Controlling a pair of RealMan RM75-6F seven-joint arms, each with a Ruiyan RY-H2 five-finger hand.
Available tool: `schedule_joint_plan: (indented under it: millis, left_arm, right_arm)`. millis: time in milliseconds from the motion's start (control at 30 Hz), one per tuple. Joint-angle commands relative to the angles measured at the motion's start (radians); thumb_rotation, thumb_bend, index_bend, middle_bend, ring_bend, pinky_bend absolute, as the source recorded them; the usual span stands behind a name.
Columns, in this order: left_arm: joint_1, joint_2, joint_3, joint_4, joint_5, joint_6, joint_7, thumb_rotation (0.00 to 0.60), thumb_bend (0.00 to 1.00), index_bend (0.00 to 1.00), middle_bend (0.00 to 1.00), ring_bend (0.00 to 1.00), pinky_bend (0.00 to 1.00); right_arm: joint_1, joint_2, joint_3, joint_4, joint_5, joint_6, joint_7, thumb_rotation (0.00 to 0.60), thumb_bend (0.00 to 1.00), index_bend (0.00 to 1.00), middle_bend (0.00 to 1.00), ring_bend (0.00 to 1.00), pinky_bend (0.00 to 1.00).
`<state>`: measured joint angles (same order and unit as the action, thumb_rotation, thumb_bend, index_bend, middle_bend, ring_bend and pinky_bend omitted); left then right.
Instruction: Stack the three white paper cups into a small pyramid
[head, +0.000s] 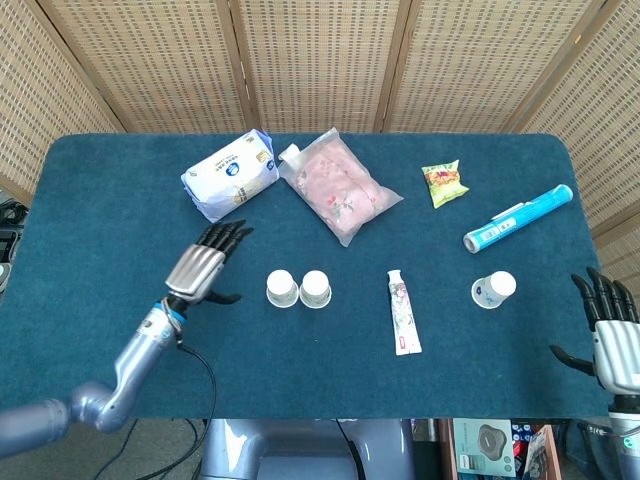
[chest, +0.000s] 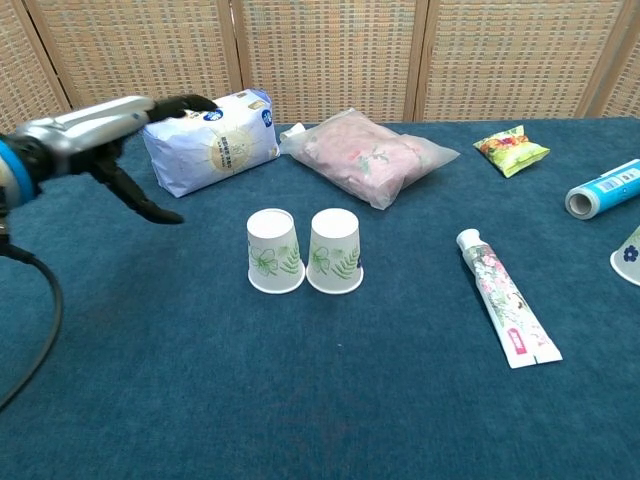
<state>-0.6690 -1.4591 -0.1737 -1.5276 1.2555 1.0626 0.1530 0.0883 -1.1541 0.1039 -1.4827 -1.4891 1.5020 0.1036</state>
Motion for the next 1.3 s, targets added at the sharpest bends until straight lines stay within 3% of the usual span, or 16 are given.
schedule_joint_plan:
  millis: [33,133,267,433,600,767,933,1300]
  left_arm:
    - [0.123,0.153,0.039,-0.126,0.005,0.160,0.102,0.600,0.15,0.00,0.00,0.00,0.00]
    - [0.200,0.219,0.057,-0.173,0.012,0.263,0.119,0.600,0.15,0.00,0.00,0.00,0.00]
    - [0.246,0.252,0.069,-0.186,0.023,0.315,0.102,0.600,0.14,0.00,0.00,0.00,0.00]
    - [0.373,0.303,0.110,-0.179,0.052,0.442,0.003,0.600,0.15,0.00,0.00,0.00,0.00]
    - [0.423,0.370,0.120,-0.238,0.086,0.477,-0.054,0.600,0.15,0.00,0.00,0.00,0.00]
    - [0.435,0.405,0.118,-0.247,0.122,0.470,-0.111,0.600,0.15,0.00,0.00,0.00,0.00]
    - [0.429,0.420,0.103,-0.246,0.100,0.428,-0.127,0.600,0.15,0.00,0.00,0.00,0.00]
    - [0.432,0.420,0.084,-0.252,0.089,0.399,-0.099,0.600,0.15,0.00,0.00,0.00,0.00]
  right_arm:
    - [0.015,0.003,-0.007,-0.008,-0.009,-0.028,-0.002,0.600,0.00,0.00,0.00,0.00,0.00]
    - [0.060,0.010,-0.010,-0.012,-0.031,-0.088,-0.018,0.600,0.00,0.00,0.00,0.00,0.00]
    - [0.107,0.025,-0.004,-0.021,-0.031,-0.158,-0.026,0.600,0.00,0.00,0.00,0.00,0.00]
    - [0.256,0.080,0.047,-0.064,0.031,-0.393,0.008,0.600,0.00,0.00,0.00,0.00,0.00]
    - [0.350,0.038,0.078,-0.005,0.110,-0.525,-0.020,0.600,0.00,0.00,0.01,0.00,0.00]
    - [0.414,-0.038,0.085,0.104,0.181,-0.618,-0.058,0.600,0.01,0.04,0.11,0.01,0.09]
    - [0.444,-0.074,0.079,0.146,0.233,-0.674,-0.085,0.600,0.08,0.07,0.20,0.09,0.24]
    - [0.467,-0.108,0.049,0.212,0.298,-0.726,-0.145,0.600,0.19,0.19,0.31,0.21,0.32]
